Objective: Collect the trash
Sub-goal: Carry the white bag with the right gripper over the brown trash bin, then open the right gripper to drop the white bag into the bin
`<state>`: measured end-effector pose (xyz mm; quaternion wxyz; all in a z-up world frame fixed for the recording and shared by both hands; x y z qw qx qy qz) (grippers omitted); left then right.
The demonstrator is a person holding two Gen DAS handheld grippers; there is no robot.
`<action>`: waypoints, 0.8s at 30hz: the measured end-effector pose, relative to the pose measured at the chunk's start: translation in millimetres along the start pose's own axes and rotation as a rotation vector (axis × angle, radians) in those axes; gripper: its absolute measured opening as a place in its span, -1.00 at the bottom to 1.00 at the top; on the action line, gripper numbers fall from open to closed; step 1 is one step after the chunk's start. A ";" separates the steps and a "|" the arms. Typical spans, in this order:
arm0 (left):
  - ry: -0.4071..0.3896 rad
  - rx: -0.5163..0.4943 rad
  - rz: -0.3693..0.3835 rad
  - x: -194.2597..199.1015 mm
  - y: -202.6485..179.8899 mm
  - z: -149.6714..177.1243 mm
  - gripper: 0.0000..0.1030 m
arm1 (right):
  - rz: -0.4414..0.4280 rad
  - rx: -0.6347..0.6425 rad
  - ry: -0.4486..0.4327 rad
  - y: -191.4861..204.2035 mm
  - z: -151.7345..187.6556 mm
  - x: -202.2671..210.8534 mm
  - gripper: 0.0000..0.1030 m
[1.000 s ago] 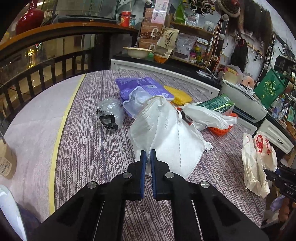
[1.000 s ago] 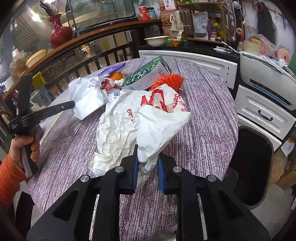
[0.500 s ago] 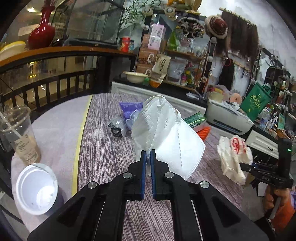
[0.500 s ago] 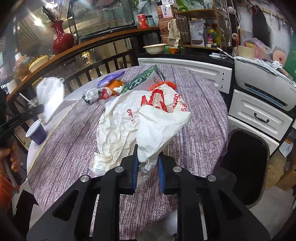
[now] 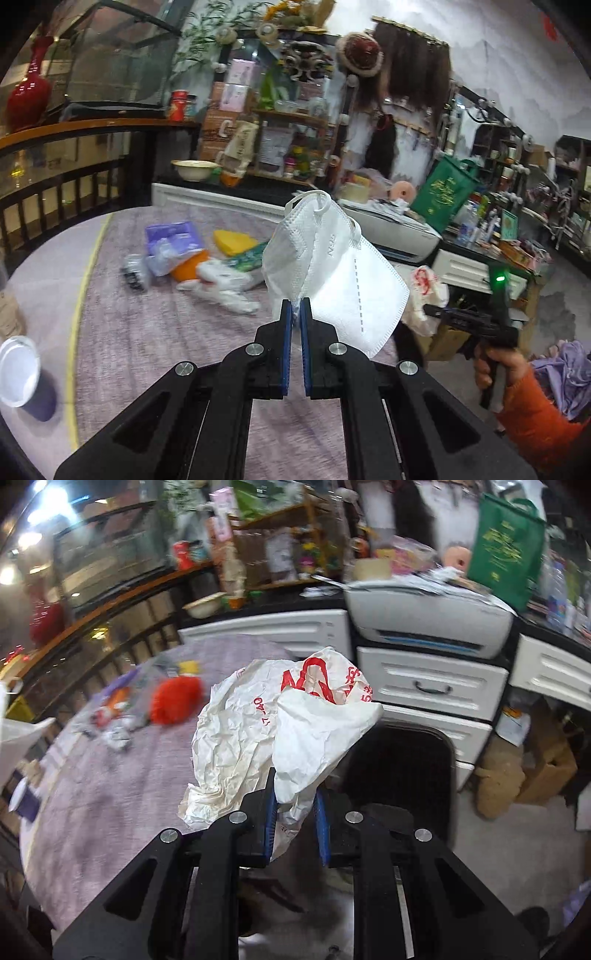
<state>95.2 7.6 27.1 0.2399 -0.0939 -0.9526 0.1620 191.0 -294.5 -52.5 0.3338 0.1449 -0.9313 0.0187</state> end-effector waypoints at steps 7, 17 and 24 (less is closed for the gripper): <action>0.051 -0.037 0.103 -43.6 -57.1 0.6 -0.89 | 0.120 -0.120 0.138 -70.9 30.6 -66.1 -0.63; 0.151 -0.064 0.152 -105.4 -108.4 13.1 -0.89 | 0.190 -0.231 0.309 -122.5 85.7 -161.2 -0.17; 0.215 -0.095 0.166 -137.8 -131.6 24.8 -0.89 | 0.250 -0.201 0.230 -112.7 85.8 -134.3 0.31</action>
Point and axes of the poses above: each gripper's, at about its wrist camera, not at the fingertips, and x roughly against the way its jaws point, y to its left, z to its underside, the point moved 2 cm from there along -x, roughly the way its jaws point, and after that the axes turned 10 degrees about x, right-handed, at the moved point
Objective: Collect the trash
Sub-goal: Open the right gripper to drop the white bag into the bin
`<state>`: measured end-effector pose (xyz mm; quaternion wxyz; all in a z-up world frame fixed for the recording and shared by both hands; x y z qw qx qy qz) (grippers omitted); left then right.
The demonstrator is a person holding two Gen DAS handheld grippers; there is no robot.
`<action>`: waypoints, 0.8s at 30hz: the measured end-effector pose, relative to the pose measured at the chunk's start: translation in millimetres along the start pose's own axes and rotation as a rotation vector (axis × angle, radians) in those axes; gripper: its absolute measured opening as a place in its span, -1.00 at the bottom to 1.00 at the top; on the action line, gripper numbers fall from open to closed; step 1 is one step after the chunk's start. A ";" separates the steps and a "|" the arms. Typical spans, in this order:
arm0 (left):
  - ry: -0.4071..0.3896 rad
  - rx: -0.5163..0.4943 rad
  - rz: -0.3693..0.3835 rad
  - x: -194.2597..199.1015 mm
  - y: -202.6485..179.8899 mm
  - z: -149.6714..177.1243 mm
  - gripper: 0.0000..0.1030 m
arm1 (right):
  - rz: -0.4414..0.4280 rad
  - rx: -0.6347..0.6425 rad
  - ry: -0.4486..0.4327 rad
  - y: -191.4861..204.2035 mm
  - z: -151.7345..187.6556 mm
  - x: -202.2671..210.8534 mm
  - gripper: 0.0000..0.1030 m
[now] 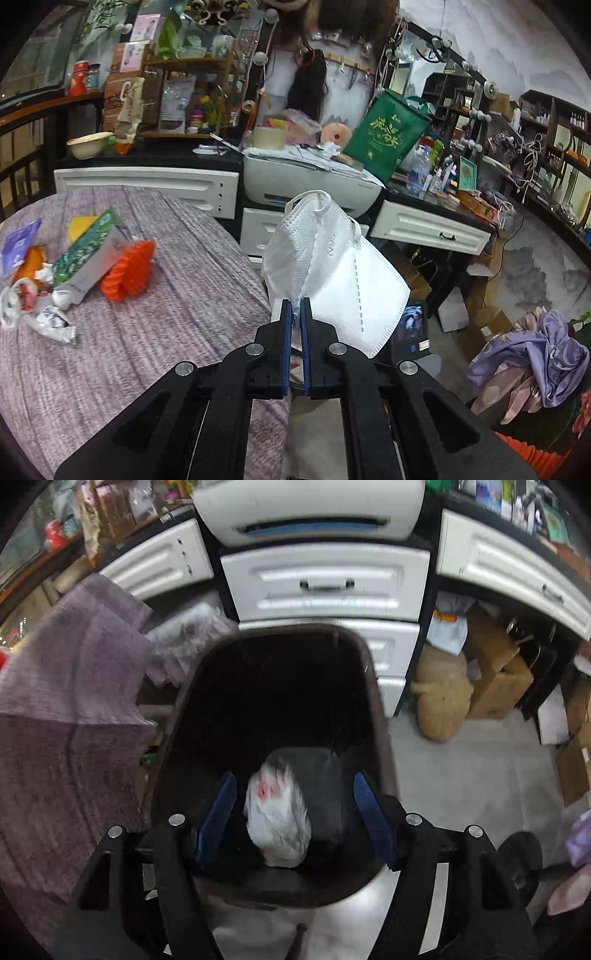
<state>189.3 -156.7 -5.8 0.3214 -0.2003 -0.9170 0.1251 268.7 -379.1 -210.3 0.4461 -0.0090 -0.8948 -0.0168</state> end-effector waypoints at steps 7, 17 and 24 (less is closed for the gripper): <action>0.055 -0.023 0.015 -35.2 -20.4 3.7 -0.89 | 0.068 -0.006 -0.112 -30.7 2.6 54.1 0.57; 0.154 -0.062 -0.014 -93.8 -38.5 16.1 -0.89 | 0.145 -0.068 -0.180 -82.0 22.8 108.6 0.62; 0.250 -0.051 -0.057 -143.6 -38.3 29.9 -0.89 | 0.168 -0.105 -0.193 -101.0 34.5 128.3 0.62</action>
Point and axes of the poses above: each gripper's, at about its wrist camera, not at the fingertips, and x roughly against the way its jaws point, y to its left, z to its underside, the point moved 2 cm from there along -x, roughly the way its jaws point, and after that the axes turned 10 degrees about x, right-handed, at the moved point
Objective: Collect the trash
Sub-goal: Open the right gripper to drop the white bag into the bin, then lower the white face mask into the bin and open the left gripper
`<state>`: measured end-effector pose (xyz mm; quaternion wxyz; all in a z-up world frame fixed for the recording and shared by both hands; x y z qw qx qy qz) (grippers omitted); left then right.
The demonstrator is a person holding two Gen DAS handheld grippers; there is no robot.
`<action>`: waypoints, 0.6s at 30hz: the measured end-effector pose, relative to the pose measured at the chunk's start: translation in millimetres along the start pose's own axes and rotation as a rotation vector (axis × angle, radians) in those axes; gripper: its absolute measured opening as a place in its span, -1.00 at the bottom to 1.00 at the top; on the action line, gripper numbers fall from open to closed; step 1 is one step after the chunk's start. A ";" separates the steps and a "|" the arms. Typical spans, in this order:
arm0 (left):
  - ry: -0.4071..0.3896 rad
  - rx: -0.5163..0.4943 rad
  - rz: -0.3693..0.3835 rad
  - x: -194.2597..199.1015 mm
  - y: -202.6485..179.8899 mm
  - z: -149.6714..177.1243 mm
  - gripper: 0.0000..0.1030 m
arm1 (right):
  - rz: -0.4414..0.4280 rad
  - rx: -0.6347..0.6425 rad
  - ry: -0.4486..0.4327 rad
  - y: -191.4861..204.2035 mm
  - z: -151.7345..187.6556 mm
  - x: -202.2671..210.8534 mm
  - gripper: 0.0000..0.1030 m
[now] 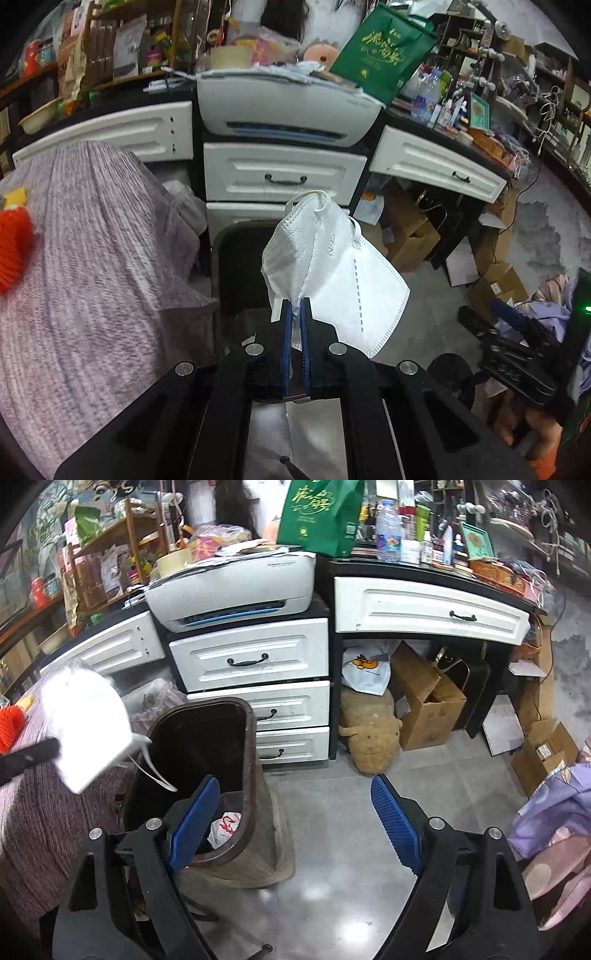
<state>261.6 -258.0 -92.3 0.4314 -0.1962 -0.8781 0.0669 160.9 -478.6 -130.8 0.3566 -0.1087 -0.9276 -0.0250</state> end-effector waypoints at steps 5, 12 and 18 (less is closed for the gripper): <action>0.039 -0.024 -0.055 -31.0 -3.4 0.8 -0.89 | 0.009 -0.034 0.003 -13.7 3.9 2.4 0.62; 0.119 -0.054 -0.106 -63.0 -11.6 4.4 -0.67 | 0.005 -0.047 0.012 -20.0 11.3 2.4 0.62; 0.096 -0.044 -0.082 -53.0 -19.1 9.7 0.48 | -0.003 -0.091 0.023 -27.4 12.0 0.4 0.62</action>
Point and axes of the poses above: each gripper's, at about its wrist camera, not at the fingertips, and x roughly against the way its jaws point, y to its left, z to its underside, the point moved 2 cm from there along -x, roughly the way its jaws point, and after that the axes turned 10 degrees about x, right-handed, at the moved point
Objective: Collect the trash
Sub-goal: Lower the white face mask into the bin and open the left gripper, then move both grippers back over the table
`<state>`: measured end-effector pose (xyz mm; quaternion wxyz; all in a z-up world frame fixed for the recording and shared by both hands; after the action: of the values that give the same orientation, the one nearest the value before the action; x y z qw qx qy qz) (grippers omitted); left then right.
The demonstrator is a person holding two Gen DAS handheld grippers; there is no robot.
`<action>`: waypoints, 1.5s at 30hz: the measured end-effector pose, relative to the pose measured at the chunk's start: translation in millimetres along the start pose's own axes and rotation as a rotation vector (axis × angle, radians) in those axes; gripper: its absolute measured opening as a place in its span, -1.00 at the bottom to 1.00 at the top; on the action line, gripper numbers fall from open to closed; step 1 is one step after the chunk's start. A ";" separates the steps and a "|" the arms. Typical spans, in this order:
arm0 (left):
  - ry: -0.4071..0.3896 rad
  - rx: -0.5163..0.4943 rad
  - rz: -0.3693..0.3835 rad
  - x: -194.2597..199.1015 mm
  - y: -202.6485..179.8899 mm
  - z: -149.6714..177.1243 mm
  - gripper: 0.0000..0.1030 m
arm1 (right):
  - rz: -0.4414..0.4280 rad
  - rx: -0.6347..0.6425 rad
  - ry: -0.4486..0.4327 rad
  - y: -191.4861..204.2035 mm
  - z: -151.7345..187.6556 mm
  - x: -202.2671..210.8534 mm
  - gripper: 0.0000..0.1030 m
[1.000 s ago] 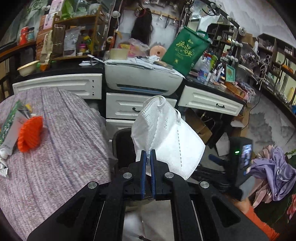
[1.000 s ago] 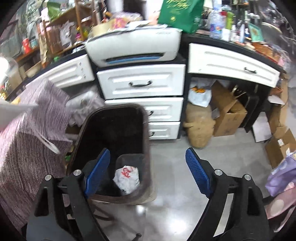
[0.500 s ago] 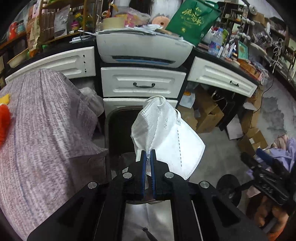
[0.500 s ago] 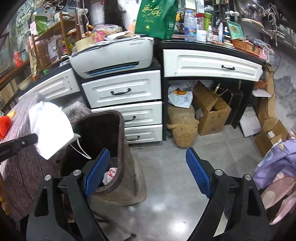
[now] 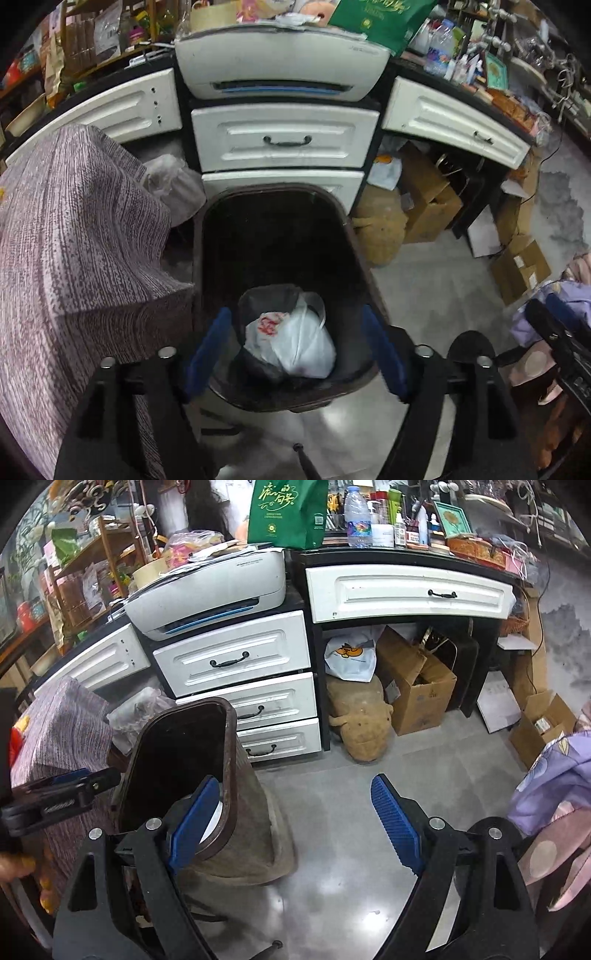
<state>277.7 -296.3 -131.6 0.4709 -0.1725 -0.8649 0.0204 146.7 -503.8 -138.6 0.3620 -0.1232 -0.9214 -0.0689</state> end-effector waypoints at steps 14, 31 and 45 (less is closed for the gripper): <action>-0.106 0.044 0.065 85.9 6.4 9.1 0.75 | -0.031 0.014 0.027 16.3 -1.3 -3.8 0.69; -0.296 0.122 -0.026 195.7 92.6 46.8 0.89 | -0.291 0.237 -0.062 143.5 -16.0 40.2 0.69; -0.358 0.356 -0.227 238.6 225.6 81.4 0.89 | -0.517 0.452 -0.115 252.9 -18.4 85.1 0.69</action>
<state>155.2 1.8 -28.8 0.3327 0.0171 -0.9310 0.1492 168.5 -249.9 -57.4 0.2981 0.1939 -0.9330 0.0547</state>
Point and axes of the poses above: each gripper's, at about its wrist camera, not at the fingertips, and x roughly against the way its jaws point, y to its left, z to its underside, the point moved 2 cm from there along -x, roughly the way its jaws point, and after that the axes turned 10 degrees about x, right-handed, at the moved point
